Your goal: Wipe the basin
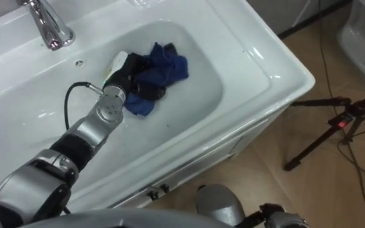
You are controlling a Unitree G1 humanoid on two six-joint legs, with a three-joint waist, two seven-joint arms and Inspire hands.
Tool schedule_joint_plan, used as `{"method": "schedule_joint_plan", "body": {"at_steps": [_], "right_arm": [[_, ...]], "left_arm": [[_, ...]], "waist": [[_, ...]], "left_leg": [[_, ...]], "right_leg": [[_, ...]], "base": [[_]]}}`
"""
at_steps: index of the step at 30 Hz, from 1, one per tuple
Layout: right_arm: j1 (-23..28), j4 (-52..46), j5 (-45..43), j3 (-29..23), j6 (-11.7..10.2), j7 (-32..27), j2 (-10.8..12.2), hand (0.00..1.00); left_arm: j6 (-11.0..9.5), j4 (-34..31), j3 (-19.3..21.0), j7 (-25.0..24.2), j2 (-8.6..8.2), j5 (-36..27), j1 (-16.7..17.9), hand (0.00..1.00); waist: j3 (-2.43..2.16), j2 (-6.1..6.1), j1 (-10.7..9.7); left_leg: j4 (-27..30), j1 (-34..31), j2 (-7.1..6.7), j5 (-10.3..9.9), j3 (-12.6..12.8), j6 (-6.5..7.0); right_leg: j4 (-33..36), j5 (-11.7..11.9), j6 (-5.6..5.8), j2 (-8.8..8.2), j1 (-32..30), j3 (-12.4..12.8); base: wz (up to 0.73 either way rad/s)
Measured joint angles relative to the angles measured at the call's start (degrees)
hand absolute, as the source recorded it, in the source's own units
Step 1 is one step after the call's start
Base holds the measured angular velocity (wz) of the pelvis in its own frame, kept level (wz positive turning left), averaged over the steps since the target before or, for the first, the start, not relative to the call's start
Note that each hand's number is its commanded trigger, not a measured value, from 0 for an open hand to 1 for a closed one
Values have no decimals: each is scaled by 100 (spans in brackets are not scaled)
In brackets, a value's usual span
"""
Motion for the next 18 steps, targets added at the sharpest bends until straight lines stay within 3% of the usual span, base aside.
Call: {"method": "schedule_joint_plan", "body": {"at_steps": [3, 5, 9, 12, 13, 15, 17, 18], "right_arm": [[68, 1, -254, -19, 113, 41, 21, 0], [75, 40, -333, -94, 231, 49, 21, 0], [102, 110, -608, -486, 244, 33, 26, 0], [117, 112, -806, -766, 247, -48, 18, 0], [137, 118, -839, -895, 248, -112, 10, 0], [187, 69, -861, -1004, 238, -200, -26, 0], [165, -35, -1028, -1185, 236, -210, -50, 0], [162, -39, -1027, -1195, 239, -208, -58, 0]], "left_arm": [[-37, 10, 299, -3, -3, 265, 165, 100], [-64, 20, 526, -5, -5, 395, 318, 100], [-171, 31, 1190, 128, 56, 480, 698, 100], [-273, 57, 1484, 638, 567, 914, 1080, 100], [-287, 57, 1499, 847, 735, 1197, 1201, 100], [-297, 68, 1684, 1191, 790, 1592, 1358, 100], [-297, 68, 1986, 1633, 859, 1746, 1644, 100], [-297, 68, 2008, 1705, 887, 1793, 1703, 100]], "waist": [[-42, -77, 50], [-57, -97, 201], [-87, -107, 393], [-154, -99, 674], [-217, -94, 787], [-227, -74, 961], [-271, -8, 1137], [-275, 12, 1145]], "left_leg": [[3, 36, 3, -17, 5, -21], [-9, 138, 5, -40, 27, -58], [-48, 210, 40, -29, 0, -106], [-59, 202, 111, 8, -90, -173], [-58, 206, 133, 28, -124, -204], [-59, 262, 160, 45, -149, -230], [-68, 319, 204, 35, -208, -267], [-70, 334, 204, 37, -265, -270]], "right_leg": [[180, -51, -27, 4, -11, -3], [162, -46, -56, 48, 71, 9], [149, -63, -113, 90, 146, -49], [-40, 6, -194, 144, 215, -127], [-73, 17, -213, 165, 237, -161], [-119, 27, -243, 187, 325, -191], [-179, 47, -286, 232, 399, -207], [-202, 54, -298, 241, 434, -215]], "base": [[-2], [-14], [0], [12], [18], [10], [0], [4]]}}
